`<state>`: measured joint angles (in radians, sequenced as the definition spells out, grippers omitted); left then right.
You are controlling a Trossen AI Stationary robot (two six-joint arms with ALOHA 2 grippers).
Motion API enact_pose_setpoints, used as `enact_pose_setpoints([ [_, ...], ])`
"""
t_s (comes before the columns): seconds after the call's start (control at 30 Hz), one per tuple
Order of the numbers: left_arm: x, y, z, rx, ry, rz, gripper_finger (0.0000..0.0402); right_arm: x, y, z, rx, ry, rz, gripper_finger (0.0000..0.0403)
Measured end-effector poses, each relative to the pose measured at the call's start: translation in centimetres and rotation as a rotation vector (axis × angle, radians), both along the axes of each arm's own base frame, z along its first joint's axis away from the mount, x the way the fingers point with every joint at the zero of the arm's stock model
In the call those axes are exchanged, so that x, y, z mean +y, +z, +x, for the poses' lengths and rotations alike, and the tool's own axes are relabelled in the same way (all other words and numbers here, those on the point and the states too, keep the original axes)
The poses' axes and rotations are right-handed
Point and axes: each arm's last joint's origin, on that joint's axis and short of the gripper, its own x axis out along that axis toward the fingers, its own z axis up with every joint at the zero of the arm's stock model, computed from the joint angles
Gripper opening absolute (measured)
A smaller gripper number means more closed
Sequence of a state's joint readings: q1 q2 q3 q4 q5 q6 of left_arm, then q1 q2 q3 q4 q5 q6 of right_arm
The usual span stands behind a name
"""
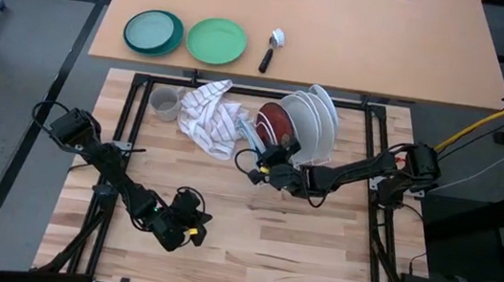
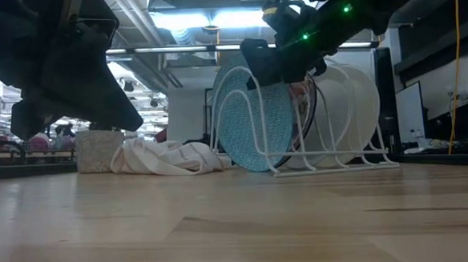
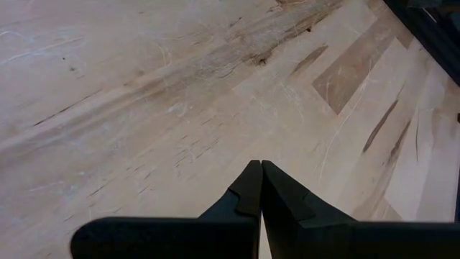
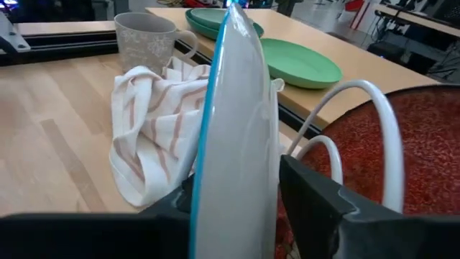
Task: Sort dishes
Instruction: Put the blue plate into the white dish rack, then return to Home Position
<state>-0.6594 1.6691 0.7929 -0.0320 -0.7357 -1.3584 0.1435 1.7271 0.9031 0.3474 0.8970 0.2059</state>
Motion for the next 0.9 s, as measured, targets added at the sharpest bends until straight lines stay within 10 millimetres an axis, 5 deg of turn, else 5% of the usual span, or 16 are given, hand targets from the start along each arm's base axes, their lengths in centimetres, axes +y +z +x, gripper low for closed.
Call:
enact_pose_setpoints([
  [0.5, 0.0, 0.3, -0.1, -0.001, -0.015, 0.014, 0.0000, 0.0, 5.7, -2.1, -0.054, 0.185, 0.003, 0.0132],
  [0.7, 0.5, 3.3, -0.5, -0.055, -0.087, 0.067, 0.0000, 0.0, 8.5, -3.4, -0.101, 0.270, -0.028, 0.0131],
  [0.9, 2.9, 8.7, -1.5, -0.151, -0.159, 0.217, 0.0000, -0.3, 13.4, -6.8, -0.205, 0.356, -0.114, 0.0131],
])
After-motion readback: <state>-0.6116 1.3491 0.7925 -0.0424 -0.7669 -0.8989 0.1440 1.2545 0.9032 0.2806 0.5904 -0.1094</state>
